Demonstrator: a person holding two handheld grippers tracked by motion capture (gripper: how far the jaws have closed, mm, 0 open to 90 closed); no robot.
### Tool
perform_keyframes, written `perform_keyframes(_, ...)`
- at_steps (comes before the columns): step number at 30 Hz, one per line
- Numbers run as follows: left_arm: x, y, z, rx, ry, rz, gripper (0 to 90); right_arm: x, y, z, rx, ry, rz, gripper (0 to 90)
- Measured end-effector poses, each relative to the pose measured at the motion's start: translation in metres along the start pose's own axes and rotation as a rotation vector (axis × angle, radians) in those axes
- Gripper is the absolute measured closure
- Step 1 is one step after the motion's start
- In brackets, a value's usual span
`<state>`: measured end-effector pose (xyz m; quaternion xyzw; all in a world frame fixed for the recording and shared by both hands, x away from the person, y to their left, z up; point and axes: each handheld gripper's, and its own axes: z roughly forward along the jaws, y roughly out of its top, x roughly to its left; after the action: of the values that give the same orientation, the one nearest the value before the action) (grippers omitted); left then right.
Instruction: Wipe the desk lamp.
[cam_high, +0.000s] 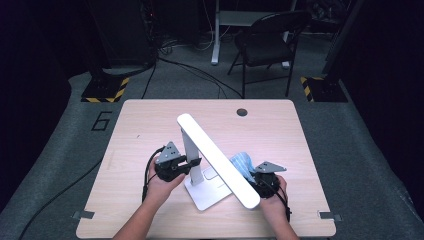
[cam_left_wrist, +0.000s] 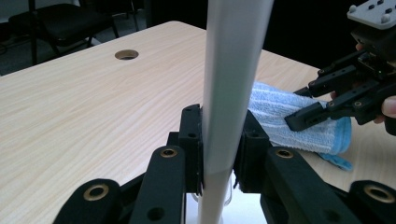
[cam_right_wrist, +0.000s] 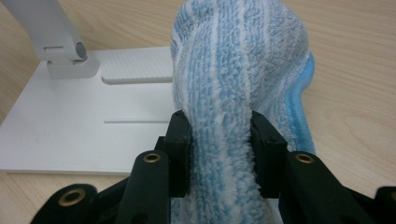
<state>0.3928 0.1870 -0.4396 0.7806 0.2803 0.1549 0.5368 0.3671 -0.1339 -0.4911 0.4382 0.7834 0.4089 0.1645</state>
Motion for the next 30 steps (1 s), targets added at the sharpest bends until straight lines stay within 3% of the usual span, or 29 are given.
perform_keyframes(13, 0.0, 0.004, 0.008, 0.005, 0.025, -0.012, 75.8, 0.003, -0.002, 0.003, 0.014, -0.013, 0.001, 63.5)
perform_keyframes(16, 0.0, 0.005, 0.01, 0.004, 0.036, -0.013, 75.8, 0.007, -0.001, 0.003, 0.011, 0.006, -0.003, 63.5)
perform_keyframes(18, -0.001, 0.005, 0.011, 0.003, 0.039, -0.018, 75.8, 0.009, -0.002, 0.004, 0.028, 0.028, -0.031, 63.6)
perform_keyframes(22, 0.001, 0.005, 0.009, 0.011, 0.014, -0.027, 75.2, 0.015, -0.004, 0.008, 0.047, 0.028, -0.057, 64.1)
perform_keyframes(27, -0.002, 0.004, 0.006, 0.013, -0.027, -0.043, 74.6, 0.013, -0.005, 0.011, 0.052, 0.014, -0.06, 64.5)
perform_keyframes(30, -0.002, 0.004, 0.004, 0.018, -0.042, -0.031, 73.8, 0.012, -0.005, 0.012, 0.046, 0.006, -0.064, 64.6)
